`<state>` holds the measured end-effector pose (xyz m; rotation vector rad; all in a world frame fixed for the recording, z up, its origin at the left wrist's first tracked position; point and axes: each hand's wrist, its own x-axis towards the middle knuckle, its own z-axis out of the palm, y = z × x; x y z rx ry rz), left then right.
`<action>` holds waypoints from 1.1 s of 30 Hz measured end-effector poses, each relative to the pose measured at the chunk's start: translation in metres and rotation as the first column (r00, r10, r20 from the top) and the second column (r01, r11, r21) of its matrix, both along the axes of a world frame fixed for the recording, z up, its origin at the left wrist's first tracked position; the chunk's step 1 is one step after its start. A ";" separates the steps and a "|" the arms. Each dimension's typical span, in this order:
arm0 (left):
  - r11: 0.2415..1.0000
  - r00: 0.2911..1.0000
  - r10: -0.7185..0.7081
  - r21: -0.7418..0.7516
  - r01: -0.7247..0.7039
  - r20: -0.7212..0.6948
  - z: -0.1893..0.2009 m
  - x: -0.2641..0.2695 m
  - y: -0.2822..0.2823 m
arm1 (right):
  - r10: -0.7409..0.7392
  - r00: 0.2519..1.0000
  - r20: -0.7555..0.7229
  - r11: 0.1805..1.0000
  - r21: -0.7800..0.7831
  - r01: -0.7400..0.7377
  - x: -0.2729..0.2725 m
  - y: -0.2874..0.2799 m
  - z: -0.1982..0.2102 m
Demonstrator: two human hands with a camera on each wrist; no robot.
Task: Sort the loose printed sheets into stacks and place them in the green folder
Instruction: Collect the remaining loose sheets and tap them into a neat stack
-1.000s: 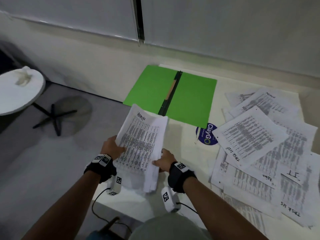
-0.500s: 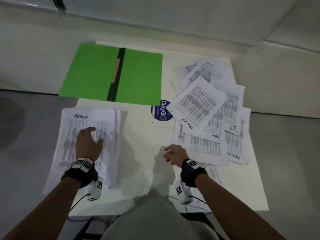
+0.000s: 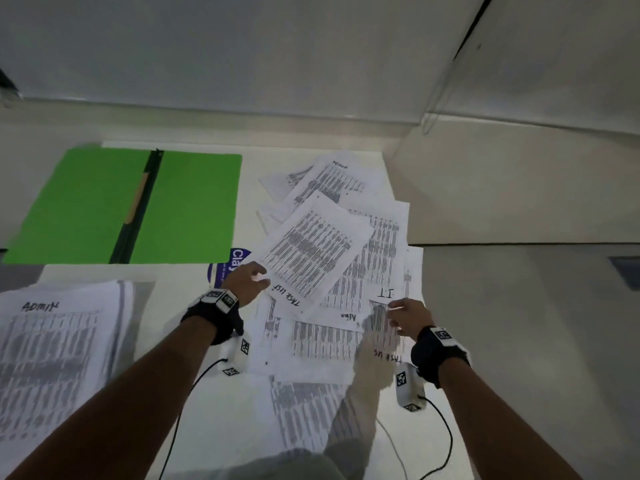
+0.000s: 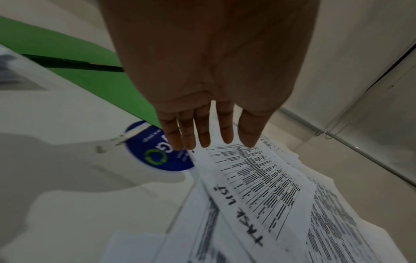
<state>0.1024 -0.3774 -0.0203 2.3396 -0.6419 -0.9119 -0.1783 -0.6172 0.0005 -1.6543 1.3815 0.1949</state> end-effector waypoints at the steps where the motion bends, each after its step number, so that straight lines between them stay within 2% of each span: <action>1: 1.000 1.000 -0.002 0.025 0.002 -0.002 -0.002 0.003 -0.015 | 0.033 0.999 -0.001 0.999 -0.024 -0.033 0.005 -0.014 -0.001; 3: 0.999 1.000 0.014 0.052 -0.015 0.006 -0.005 0.010 -0.043 | 0.102 0.995 -0.009 0.992 -0.078 -0.102 0.017 -0.041 -0.005; 6: 0.992 0.992 0.123 0.031 -0.123 -0.007 -0.002 0.019 -0.078 | 0.214 0.975 -0.056 0.967 -0.128 -0.219 0.037 -0.071 -0.007; 10: 0.975 0.976 0.212 0.054 -0.214 0.050 -0.001 0.036 -0.109 | 0.184 0.983 -0.017 0.975 -0.127 -0.185 0.066 -0.101 -0.019; 14: 0.975 0.980 0.166 0.132 -0.180 0.109 -0.011 0.054 -0.126 | 0.077 0.996 -0.036 0.978 -0.191 -0.083 0.093 -0.118 -0.036; 18: 0.958 0.984 0.048 0.269 -0.095 0.174 -0.023 0.062 -0.138 | 0.051 0.988 -0.143 0.967 -0.239 -0.085 0.112 -0.123 -0.046; 20: 0.944 0.974 -0.010 0.324 -0.066 0.228 -0.024 0.062 -0.141 | 0.061 0.995 -0.073 0.969 -0.234 -0.077 0.119 -0.123 -0.052; 22: 0.937 0.975 -0.026 0.345 -0.053 0.222 -0.027 0.059 -0.143 | 0.032 0.999 0.014 0.971 -0.236 -0.028 0.124 -0.121 -0.055; 25: 0.950 0.989 0.052 0.299 -0.093 0.142 -0.032 0.051 -0.143 | 0.039 0.996 0.077 0.957 -0.290 -0.015 0.126 -0.104 -0.051; 28: 0.959 0.988 0.097 0.256 -0.125 0.119 -0.035 0.040 -0.140 | 0.098 0.986 0.137 0.965 -0.257 -0.060 0.121 -0.082 -0.056; 30: 0.960 0.982 0.127 0.231 -0.157 0.140 -0.036 0.033 -0.134 | 0.123 0.982 0.141 0.969 -0.229 -0.088 0.112 -0.067 -0.060; 33: 0.945 0.931 0.293 0.085 -0.317 0.219 -0.031 0.024 -0.118 | 0.122 0.976 0.179 0.964 -0.257 -0.073 0.095 -0.052 -0.059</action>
